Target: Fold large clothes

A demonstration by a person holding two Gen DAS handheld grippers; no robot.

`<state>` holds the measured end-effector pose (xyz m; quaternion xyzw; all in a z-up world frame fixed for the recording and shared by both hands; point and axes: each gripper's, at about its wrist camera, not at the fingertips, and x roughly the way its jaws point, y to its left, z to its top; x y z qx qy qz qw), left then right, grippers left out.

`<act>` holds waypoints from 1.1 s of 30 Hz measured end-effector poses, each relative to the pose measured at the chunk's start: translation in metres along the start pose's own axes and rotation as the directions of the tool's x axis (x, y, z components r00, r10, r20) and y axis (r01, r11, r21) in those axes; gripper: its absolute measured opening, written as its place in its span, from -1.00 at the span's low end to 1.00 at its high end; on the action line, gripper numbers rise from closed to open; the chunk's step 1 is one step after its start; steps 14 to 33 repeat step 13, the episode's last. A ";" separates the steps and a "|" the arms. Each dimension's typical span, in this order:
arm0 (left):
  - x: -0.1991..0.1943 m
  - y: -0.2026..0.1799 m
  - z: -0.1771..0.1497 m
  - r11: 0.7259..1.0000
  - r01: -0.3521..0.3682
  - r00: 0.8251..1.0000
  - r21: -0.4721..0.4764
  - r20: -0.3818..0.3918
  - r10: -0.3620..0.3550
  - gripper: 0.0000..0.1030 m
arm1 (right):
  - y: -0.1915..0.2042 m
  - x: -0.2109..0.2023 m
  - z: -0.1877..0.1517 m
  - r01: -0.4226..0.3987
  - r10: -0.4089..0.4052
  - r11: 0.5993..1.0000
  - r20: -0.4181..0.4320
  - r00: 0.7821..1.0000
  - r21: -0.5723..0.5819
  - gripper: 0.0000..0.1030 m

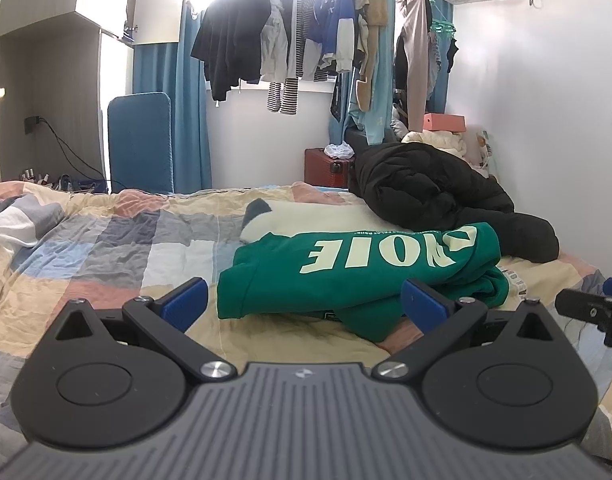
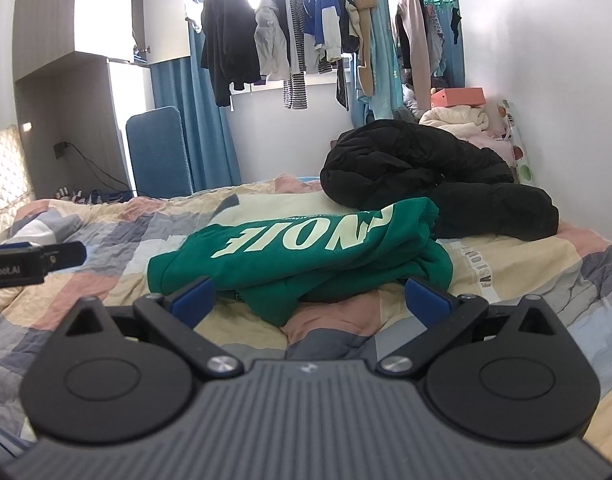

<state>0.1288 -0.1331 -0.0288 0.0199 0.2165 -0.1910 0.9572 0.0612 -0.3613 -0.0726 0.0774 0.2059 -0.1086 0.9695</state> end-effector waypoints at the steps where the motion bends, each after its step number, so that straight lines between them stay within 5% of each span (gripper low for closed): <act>1: 0.000 0.000 0.000 1.000 0.002 1.000 -0.001 -0.001 -0.003 1.00 | 0.000 -0.001 0.001 0.000 0.000 1.000 0.002 1.000 -0.001 1.00; 33: -0.002 0.004 -0.001 1.000 -0.002 1.000 -0.006 0.003 0.002 1.00 | 0.004 -0.003 0.005 0.001 -0.001 1.000 0.001 1.000 -0.006 1.00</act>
